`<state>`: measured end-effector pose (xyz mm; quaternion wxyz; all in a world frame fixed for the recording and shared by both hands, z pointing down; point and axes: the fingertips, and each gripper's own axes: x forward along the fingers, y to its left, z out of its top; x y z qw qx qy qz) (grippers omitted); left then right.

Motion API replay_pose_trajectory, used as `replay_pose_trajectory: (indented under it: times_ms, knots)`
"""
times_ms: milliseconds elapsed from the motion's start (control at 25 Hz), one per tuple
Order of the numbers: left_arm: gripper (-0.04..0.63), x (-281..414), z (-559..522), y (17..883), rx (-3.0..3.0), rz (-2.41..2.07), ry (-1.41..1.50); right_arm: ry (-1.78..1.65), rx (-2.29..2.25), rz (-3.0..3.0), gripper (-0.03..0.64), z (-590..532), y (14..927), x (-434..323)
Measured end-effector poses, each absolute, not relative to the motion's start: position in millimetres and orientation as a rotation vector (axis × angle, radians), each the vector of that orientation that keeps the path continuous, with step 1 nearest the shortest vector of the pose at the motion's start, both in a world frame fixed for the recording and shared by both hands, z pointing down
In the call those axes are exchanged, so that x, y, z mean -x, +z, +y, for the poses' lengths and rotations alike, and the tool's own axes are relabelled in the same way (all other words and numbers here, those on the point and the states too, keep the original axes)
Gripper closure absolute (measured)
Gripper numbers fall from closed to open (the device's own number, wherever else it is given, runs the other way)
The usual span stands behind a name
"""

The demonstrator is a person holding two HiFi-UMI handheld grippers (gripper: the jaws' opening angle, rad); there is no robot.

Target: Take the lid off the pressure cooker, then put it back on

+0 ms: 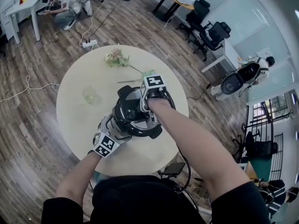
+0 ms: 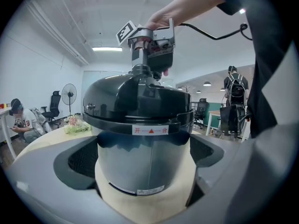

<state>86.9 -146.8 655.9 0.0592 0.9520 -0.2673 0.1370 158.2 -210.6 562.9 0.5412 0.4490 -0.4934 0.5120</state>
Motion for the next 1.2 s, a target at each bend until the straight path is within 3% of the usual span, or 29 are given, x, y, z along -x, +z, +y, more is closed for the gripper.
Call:
replay_pose_trajectory:
  times_ms: [1200]
  knots:
    - [0.005, -88.0, -147.7, 655.0, -2.877, -0.823, 0.417, 1.036, -0.962, -1.32, 0.327, -212.0, 558.9, -152.8]
